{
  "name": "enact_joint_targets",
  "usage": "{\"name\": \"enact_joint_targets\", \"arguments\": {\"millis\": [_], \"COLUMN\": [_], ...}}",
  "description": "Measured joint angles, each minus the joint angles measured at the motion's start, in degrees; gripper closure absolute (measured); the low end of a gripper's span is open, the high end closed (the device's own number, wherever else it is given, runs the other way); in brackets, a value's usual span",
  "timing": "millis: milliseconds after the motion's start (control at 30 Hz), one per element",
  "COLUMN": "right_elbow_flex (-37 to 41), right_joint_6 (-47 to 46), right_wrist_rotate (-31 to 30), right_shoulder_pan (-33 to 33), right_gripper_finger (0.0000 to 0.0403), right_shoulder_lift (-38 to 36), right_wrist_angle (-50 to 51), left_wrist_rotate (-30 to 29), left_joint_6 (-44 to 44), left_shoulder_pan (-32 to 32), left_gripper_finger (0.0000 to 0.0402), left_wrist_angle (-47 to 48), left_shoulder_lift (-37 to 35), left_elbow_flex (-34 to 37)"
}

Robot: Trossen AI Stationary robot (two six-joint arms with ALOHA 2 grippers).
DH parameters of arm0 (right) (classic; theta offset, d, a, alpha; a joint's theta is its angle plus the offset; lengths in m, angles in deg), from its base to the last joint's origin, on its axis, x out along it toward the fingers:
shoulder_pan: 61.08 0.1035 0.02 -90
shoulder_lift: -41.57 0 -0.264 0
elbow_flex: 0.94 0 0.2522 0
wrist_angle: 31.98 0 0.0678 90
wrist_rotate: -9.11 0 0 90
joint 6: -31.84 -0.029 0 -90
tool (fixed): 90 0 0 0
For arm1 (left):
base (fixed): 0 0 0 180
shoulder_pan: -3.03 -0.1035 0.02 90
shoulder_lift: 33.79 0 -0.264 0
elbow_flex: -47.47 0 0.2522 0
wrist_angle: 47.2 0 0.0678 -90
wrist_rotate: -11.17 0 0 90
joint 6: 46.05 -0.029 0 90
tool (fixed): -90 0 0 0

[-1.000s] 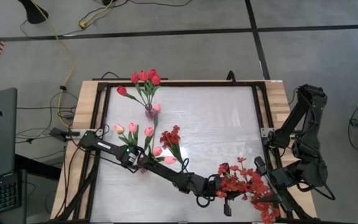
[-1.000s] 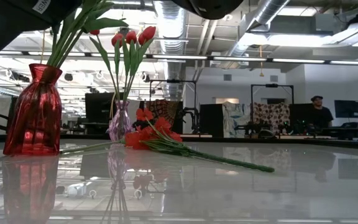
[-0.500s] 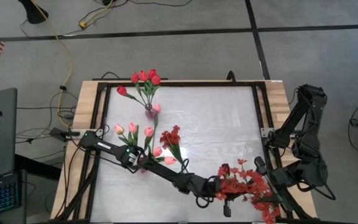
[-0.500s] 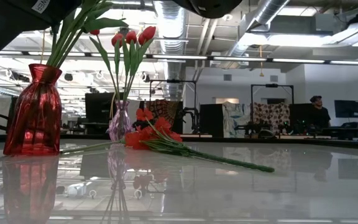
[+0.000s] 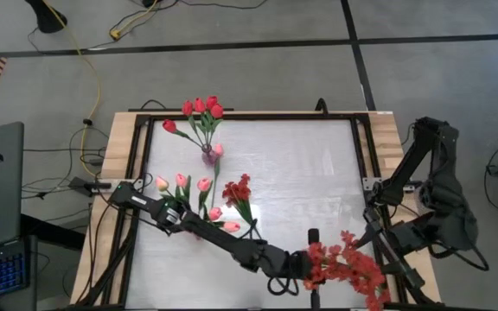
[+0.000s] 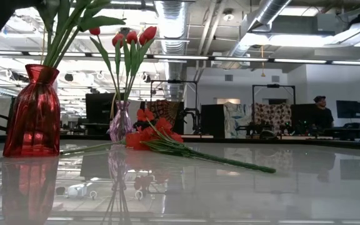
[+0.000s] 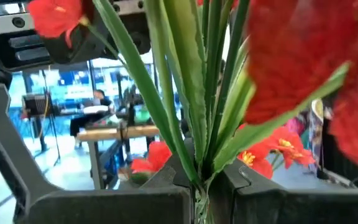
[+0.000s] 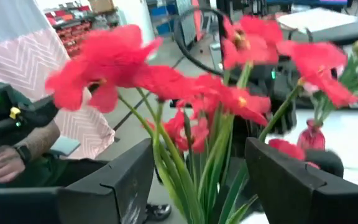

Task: Sort flowers into vase by color
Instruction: Put the red flowers into the transparent vase

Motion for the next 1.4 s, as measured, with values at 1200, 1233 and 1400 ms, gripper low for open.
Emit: {"name": "enact_joint_targets", "arguments": {"millis": [1200, 1233, 1400], "right_elbow_flex": [-1.9, -1.9, -1.9], "right_joint_6": [-9.7, -9.7, -11.0], "right_wrist_rotate": [3.0, 3.1, 3.1], "right_shoulder_pan": [-4.7, -4.7, -4.7], "right_gripper_finger": [0.0125, 0.0125, 0.0143], "right_shoulder_lift": [6.4, 6.4, 6.1], "right_wrist_angle": [14.3, 14.1, 14.4], "left_wrist_rotate": [-5.6, -5.6, -5.6], "left_joint_6": [5.6, 6.0, 6.6], "left_shoulder_pan": [0.0, 0.0, 0.0], "left_gripper_finger": [0.0395, 0.0395, 0.0395], "left_wrist_angle": [5.3, 5.4, 5.6], "left_shoulder_lift": [-1.4, -1.4, -1.4], "left_elbow_flex": [0.0, 0.0, 0.0]}}
